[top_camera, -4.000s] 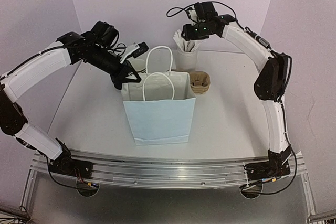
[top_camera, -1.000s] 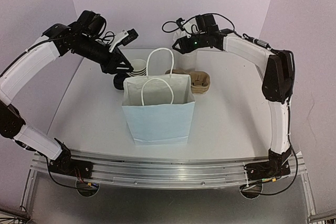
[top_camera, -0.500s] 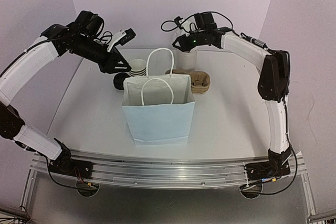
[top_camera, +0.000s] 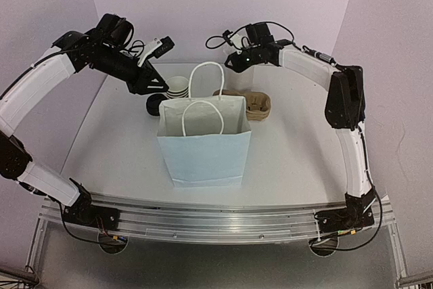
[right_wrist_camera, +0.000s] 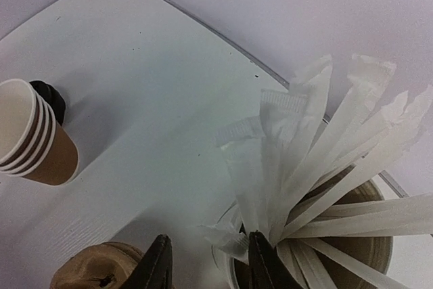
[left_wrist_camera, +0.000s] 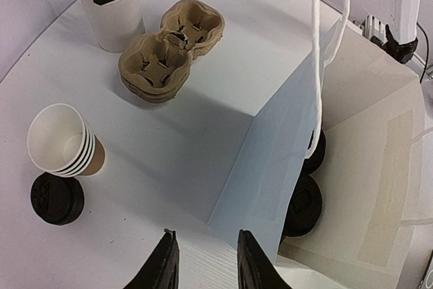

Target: Pack the takeout coffee

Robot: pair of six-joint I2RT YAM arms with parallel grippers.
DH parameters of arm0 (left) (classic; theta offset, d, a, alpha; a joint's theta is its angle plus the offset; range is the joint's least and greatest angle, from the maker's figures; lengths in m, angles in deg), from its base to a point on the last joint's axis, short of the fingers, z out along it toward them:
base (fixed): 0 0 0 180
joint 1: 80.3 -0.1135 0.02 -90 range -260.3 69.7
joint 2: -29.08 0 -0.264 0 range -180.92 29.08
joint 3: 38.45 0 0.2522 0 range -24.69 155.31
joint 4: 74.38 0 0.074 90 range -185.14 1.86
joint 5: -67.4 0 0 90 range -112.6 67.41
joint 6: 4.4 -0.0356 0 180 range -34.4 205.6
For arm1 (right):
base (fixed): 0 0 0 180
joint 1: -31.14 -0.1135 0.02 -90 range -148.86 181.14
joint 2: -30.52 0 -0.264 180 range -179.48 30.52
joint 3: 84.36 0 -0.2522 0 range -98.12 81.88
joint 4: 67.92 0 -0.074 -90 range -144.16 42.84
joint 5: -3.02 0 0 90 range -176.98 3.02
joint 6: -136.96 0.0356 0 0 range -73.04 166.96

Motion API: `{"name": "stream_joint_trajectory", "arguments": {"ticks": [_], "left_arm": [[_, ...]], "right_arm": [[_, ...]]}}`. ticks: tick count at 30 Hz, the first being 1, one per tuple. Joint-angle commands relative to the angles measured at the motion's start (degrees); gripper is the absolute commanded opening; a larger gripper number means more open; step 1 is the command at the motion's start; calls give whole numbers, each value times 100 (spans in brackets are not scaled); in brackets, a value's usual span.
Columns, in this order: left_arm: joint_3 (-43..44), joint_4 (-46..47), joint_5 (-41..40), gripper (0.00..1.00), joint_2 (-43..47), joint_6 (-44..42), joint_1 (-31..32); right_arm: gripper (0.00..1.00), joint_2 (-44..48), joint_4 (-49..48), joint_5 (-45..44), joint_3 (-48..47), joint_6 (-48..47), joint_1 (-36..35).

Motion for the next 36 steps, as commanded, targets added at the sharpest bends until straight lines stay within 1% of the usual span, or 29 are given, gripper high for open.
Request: {"name": "stream_joint_trajectory", "arguments": {"ticks": [1,2,3,9,16,21,31,36], "left_arm": [[91,134,-31,30,59,-26,-35],[87,133,-23,30,57,-23,-35],[85,140,-20,30,62,-23,-39],[47,162,-8,30,122,-24,-54],[-13,182,-3,30,206,-43,-70],[-67,222,2,30,270,-63,-79],[-122,243,23,30,348,-43,-99],[-100,236,12,30,386,-45,-113]], "right_arm": [[20,-43,70,-165,-233,11,6],[13,-35,69,-199,-248,27,6],[10,-30,69,-215,-265,33,6],[0,-4,69,-373,-397,44,3],[0,298,69,-409,-367,8,6],[0,564,68,-598,-264,-13,2],[0,962,57,-588,-392,158,18],[0,1280,36,-672,-586,428,22]]}}
